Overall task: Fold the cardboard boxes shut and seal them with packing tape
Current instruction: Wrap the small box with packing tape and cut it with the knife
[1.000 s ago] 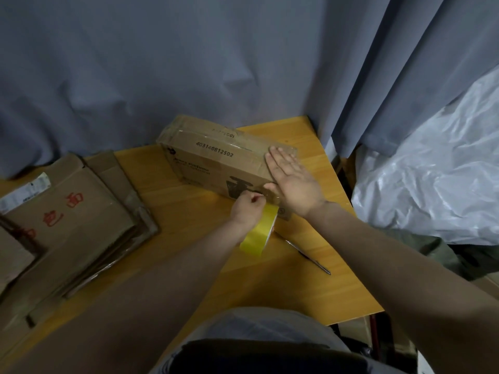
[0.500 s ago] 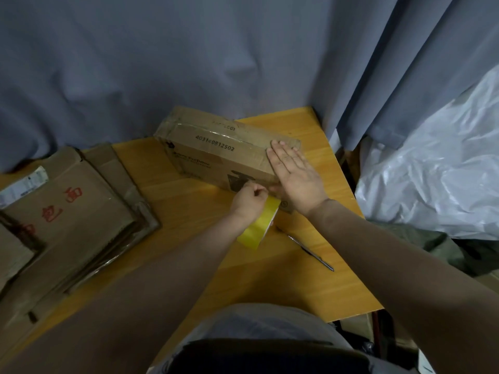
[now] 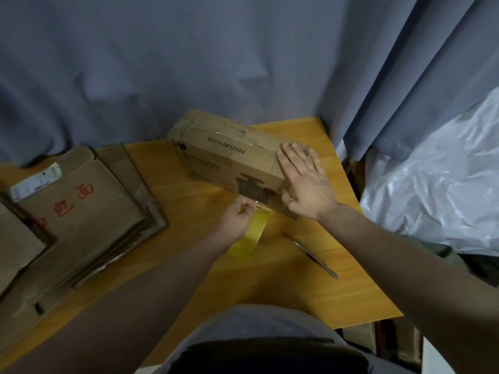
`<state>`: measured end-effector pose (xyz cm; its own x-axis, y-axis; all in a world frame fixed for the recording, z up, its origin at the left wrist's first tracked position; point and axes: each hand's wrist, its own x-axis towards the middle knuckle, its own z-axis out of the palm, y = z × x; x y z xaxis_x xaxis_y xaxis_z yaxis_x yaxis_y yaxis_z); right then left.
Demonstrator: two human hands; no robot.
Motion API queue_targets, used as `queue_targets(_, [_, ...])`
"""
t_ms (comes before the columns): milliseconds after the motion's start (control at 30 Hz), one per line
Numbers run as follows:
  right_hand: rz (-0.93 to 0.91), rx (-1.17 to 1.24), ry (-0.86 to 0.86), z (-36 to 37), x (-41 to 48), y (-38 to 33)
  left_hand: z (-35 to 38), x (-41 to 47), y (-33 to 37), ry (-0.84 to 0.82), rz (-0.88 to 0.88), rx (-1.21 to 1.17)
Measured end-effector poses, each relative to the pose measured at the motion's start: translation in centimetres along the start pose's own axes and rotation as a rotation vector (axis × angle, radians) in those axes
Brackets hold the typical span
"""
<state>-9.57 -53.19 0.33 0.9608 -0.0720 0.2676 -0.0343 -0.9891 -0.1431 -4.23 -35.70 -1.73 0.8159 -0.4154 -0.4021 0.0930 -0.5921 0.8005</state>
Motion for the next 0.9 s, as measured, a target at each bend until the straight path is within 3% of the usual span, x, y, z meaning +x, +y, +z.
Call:
queue_targets(100, [-0.113, 0.108, 0.253, -0.8, -1.6, -1.7, -0.4, -0.3, -0.4, 0.019, 0.046, -0.033])
queue_targets(133, [-0.102, 0.179, 0.234, -0.6, -2.2, -2.5, -0.6, -0.5, -0.6, 0.022, 0.064, -0.035])
queue_targets(167, [-0.033, 0.266, 0.142, -0.3, -2.6, -3.4, -0.7, -0.6, -0.8, 0.021, 0.078, -0.036])
queue_targets(267, [0.401, 0.571, -0.362, 1.3, -2.5, -5.2, -1.1, -0.9, -1.1, 0.005, 0.074, -0.051])
queue_targets(333, [0.567, 0.796, -0.448, 2.1, -2.1, -5.8, -1.4, -1.1, -1.1, 0.001, 0.059, -0.077])
queue_targets(433, [0.584, 0.882, -0.313, 2.4, -2.0, -6.6, -2.2, -1.6, -1.3, -0.029, 0.037, -0.164])
queue_targets(700, [0.353, 0.587, -0.201, 1.2, -2.0, -8.8, -3.4, -2.2, -2.3, -0.123, -0.031, -0.204])
queue_targets(900, [0.505, 0.806, -0.136, 1.3, -2.1, -8.9, -3.6, -2.5, -3.5, -0.138, -0.071, -0.303])
